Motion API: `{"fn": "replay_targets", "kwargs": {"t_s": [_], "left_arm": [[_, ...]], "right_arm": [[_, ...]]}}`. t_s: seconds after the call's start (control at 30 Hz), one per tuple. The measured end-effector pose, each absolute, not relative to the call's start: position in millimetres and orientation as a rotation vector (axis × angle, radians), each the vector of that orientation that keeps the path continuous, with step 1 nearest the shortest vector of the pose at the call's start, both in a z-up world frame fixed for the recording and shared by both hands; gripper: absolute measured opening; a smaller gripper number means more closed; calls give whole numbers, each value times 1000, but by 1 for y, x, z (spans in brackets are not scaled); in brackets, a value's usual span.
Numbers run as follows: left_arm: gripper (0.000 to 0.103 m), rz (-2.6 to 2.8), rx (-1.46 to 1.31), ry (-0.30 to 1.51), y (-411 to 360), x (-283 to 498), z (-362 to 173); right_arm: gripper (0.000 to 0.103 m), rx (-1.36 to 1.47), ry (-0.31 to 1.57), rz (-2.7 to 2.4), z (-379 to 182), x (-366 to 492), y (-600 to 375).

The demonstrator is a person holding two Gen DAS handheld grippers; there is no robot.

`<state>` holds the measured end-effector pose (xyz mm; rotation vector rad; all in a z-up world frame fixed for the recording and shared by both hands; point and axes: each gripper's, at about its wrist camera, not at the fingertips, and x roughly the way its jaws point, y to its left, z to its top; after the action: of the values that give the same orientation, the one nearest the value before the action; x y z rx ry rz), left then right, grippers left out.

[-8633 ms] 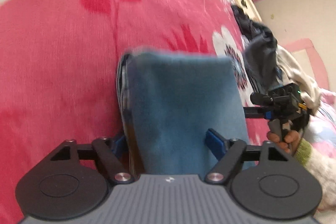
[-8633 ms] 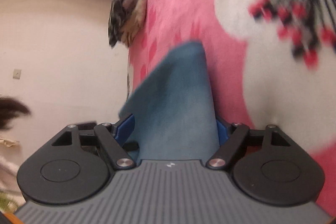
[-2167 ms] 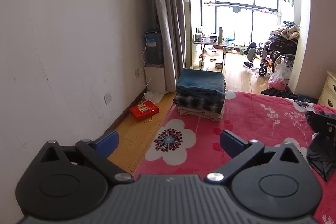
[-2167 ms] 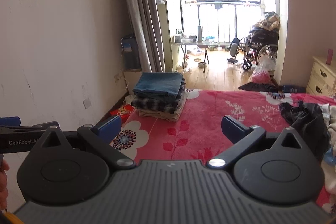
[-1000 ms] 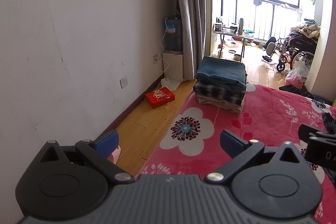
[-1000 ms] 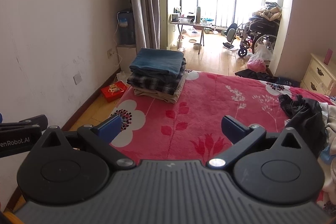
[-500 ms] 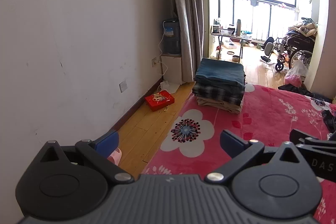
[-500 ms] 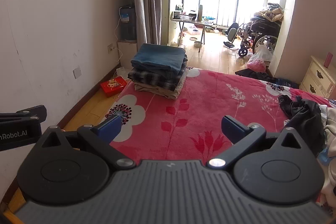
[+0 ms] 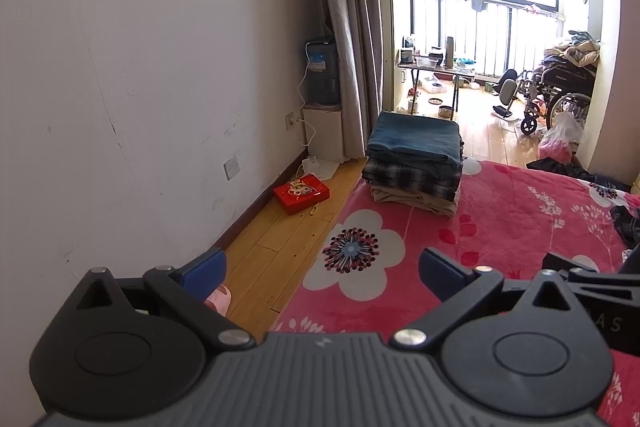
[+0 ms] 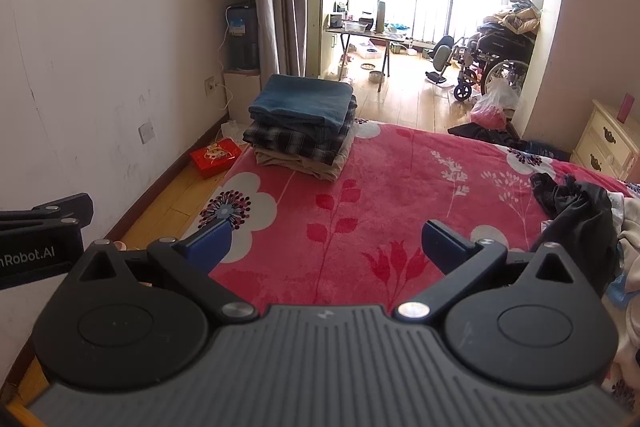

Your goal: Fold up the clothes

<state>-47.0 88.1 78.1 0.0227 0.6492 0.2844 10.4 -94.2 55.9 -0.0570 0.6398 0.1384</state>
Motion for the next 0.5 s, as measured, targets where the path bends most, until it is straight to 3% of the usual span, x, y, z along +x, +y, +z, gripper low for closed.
{"fn": "replay_targets", "kwargs": {"t_s": [0.5], "left_arm": [[103,285,11,653,90,-48,81]], "right_arm": [[102,-61,635,142,58,9,-95]]}}
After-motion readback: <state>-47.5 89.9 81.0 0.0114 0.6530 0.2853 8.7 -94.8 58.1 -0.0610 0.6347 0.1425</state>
